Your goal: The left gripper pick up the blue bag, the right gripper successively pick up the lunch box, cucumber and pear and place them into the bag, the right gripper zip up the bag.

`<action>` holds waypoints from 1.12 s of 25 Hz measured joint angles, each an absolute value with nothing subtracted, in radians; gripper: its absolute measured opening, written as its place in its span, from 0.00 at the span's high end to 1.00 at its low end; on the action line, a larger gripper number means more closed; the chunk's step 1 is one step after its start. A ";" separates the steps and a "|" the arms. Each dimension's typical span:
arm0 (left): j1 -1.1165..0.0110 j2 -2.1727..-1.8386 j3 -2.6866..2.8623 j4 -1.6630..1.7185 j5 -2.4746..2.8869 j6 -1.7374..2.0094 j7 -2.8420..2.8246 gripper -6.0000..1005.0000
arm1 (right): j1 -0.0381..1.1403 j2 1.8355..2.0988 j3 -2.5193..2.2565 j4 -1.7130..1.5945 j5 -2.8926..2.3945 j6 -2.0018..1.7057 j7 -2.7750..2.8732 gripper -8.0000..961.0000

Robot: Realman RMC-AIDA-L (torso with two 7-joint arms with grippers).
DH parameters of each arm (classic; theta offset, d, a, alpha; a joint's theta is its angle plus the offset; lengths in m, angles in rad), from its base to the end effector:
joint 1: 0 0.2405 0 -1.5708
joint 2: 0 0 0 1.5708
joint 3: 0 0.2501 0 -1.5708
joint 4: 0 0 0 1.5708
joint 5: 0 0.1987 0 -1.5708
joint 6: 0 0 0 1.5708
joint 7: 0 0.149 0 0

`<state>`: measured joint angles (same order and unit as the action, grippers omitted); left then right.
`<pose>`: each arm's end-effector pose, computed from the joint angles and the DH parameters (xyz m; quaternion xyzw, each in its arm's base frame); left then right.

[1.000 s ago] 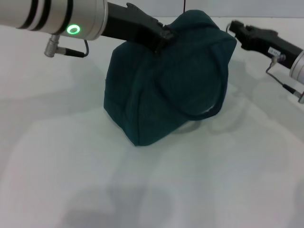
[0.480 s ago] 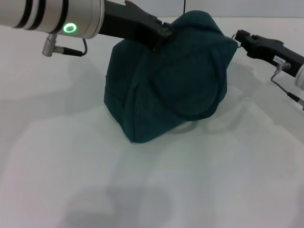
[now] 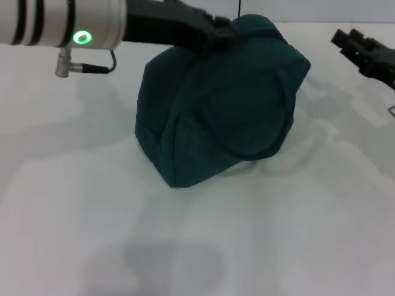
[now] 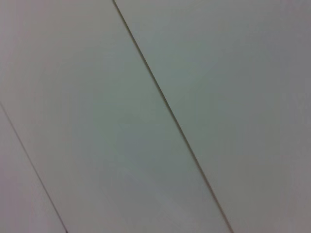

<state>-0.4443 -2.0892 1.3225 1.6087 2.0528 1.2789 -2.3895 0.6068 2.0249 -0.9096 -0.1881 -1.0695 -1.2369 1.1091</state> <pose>-0.0978 0.3428 0.0340 -0.9392 -0.2234 -0.1614 0.2049 0.2507 0.3746 0.0043 -0.7743 0.3261 0.4368 0.3215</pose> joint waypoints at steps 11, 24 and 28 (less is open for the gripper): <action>-0.279 -2.080 0.975 1.215 1.376 1.559 -1.694 0.53 | 0.397 2.004 -0.966 -0.401 -1.120 -1.619 1.108 0.40; -0.190 -2.087 0.734 0.733 1.799 1.699 -1.149 0.14 | 0.340 2.008 -0.988 -0.328 -1.396 -1.692 0.956 0.12; -0.186 -2.085 0.733 0.654 1.862 1.639 -1.112 0.12 | 0.330 2.007 -0.994 -0.274 -1.411 -1.610 0.875 0.12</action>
